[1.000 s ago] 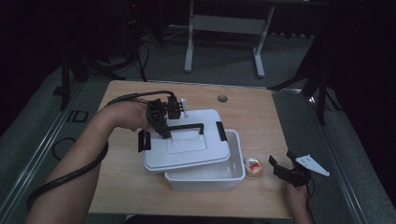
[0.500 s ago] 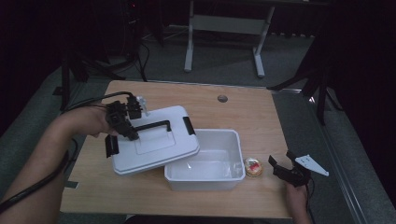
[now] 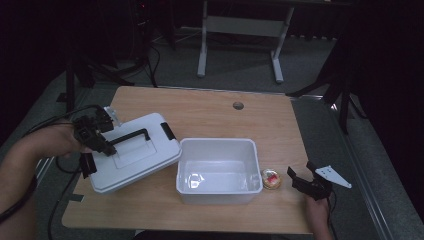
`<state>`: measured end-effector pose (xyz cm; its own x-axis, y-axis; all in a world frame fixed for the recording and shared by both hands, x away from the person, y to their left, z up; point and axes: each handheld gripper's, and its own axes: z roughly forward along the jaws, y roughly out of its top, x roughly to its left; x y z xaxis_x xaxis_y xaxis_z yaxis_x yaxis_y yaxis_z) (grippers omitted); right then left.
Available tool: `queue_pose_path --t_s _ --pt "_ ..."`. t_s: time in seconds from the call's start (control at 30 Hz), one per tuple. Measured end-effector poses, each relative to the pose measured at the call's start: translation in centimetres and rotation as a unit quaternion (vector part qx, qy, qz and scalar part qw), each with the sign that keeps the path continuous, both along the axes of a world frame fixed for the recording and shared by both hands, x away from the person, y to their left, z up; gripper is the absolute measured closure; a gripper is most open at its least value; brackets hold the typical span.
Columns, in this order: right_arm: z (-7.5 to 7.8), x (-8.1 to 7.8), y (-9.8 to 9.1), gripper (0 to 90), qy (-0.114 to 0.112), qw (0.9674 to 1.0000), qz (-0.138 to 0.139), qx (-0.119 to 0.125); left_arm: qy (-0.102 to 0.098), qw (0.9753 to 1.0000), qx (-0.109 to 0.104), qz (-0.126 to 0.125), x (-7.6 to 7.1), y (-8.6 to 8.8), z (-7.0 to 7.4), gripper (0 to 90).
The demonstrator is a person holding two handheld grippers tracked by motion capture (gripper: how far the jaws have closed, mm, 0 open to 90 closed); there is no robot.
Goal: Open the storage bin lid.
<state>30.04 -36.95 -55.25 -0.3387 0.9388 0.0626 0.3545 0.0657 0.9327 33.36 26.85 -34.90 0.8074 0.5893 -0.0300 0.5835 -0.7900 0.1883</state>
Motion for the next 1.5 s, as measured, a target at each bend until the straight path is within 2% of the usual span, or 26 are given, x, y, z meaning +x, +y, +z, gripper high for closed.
queue_pose_path --t_s 0.1,0.23,0.33,0.47,0.7,0.8,0.87,0.93,1.0,1.13,1.27,1.3,1.5 --pt "0.0 0.0 0.0 14.2 0.0 1.0 0.0 -0.002 0.005 0.9999 -0.008 0.011 -0.1 1.0 -0.8 83.2" --pt "0.0 0.0 0.0 14.2 0.0 1.0 0.0 -0.002 0.01 0.9996 -0.008 0.024 -0.1 2.1 -1.9 83.1" --pt "0.0 0.0 0.0 14.3 0.001 1.0 0.001 -0.002 0.018 0.999 -0.011 0.04 0.1 3.0 -3.6 83.1" --pt "0.0 0.0 0.0 14.2 0.001 1.0 0.001 -0.002 0.03 0.9984 -0.015 0.045 0.3 3.3 -5.6 83.2" --pt "0.0 0.0 0.0 14.3 0.0 1.0 0.001 -0.002 0.042 0.9962 -0.022 0.074 1.1 4.0 -9.0 83.1" --pt "0.0 0.0 0.0 14.2 0.001 1.0 0.002 -0.001 0.05 0.9958 -0.021 0.073 1.3 4.1 -10.4 83.1" --pt "0.0 0.0 0.0 14.2 0.001 1.0 0.002 -0.002 0.053 0.9949 -0.031 0.08 1.5 4.3 -11.1 83.1" --pt "0.0 0.0 0.0 14.2 0.001 1.0 0.002 -0.002 0.054 0.9944 -0.031 0.086 1.7 4.3 -11.7 83.1" --pt "0.0 0.0 0.0 14.2 0.0 1.0 0.002 -0.002 0.047 0.9951 -0.028 0.082 1.7 4.2 -12.1 83.1" --pt "0.0 0.0 0.0 14.2 0.001 1.0 0.003 -0.001 0.048 0.9944 -0.045 0.083 1.8 4.2 -13.0 83.0" --pt "0.0 0.0 0.1 14.3 0.001 1.0 0.005 -0.002 0.05 0.9949 -0.033 0.081 1.8 4.1 -14.2 82.9" --pt "0.0 0.0 0.1 14.3 0.001 1.0 0.005 -0.002 0.053 0.9949 -0.03 0.081 1.8 4.0 -14.3 83.0" --pt "0.0 0.0 0.1 14.3 0.002 1.0 0.005 -0.002 0.055 0.9939 -0.042 0.086 1.7 4.3 -14.5 82.8"
